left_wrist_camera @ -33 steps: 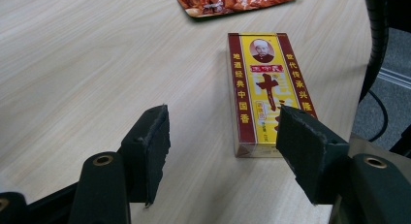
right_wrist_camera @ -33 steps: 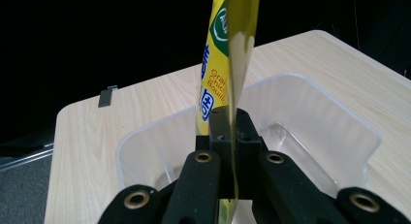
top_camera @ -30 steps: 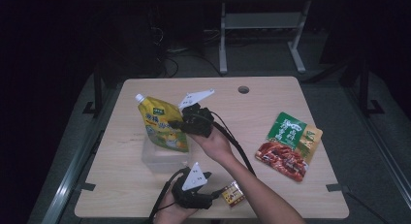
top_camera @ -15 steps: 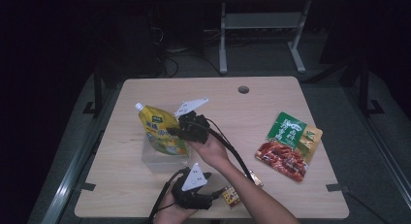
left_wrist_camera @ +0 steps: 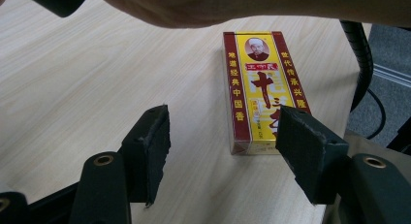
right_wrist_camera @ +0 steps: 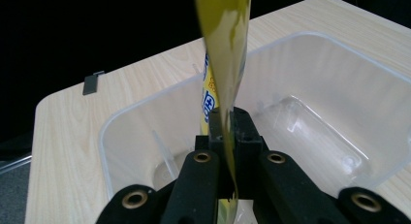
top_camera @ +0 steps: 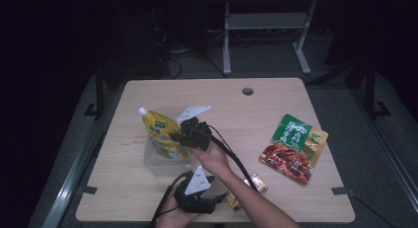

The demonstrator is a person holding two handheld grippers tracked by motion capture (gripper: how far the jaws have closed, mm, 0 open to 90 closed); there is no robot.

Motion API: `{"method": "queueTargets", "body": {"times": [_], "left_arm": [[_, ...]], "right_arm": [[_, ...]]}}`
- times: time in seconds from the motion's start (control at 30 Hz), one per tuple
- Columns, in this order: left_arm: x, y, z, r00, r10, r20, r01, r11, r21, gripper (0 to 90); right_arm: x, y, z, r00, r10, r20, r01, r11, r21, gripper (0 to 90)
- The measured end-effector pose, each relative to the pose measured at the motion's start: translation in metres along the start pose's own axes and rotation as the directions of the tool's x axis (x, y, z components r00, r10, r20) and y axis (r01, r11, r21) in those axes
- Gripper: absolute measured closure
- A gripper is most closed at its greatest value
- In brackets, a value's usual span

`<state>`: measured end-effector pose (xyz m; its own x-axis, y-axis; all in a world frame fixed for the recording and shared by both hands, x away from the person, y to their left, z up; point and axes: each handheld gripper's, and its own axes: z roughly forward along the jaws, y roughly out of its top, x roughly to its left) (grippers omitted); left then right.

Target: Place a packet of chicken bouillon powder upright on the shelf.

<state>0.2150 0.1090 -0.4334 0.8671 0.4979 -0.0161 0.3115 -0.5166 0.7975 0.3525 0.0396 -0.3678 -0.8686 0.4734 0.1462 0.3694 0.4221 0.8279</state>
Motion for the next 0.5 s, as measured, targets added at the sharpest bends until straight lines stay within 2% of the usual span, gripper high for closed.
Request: {"method": "queueTargets", "body": {"times": [0.23, 0.27, 0.5], "left_arm": [[0.001, 0.0, 0.001, 1.0, -0.002, 0.0, 0.002, 1.0, 0.001, 36.3], [0.001, -0.001, 0.001, 1.0, -0.004, 0.0, 0.004, 1.0, 0.003, 36.3], [0.004, 0.0, 0.0, 1.0, -0.005, -0.006, 0.005, 0.9999, 0.016, 35.3]], "right_arm": [[-0.011, -0.005, -0.003, 0.9995, 0.032, 0.002, -0.032, 0.999, 0.01, 86.3], [-0.013, -0.006, -0.004, 0.9989, 0.047, 0.001, -0.047, 0.999, 0.01, 82.1], [-0.021, -0.004, -0.012, 0.9979, 0.063, 0.016, -0.063, 0.998, 0.008, 70.2]]}}
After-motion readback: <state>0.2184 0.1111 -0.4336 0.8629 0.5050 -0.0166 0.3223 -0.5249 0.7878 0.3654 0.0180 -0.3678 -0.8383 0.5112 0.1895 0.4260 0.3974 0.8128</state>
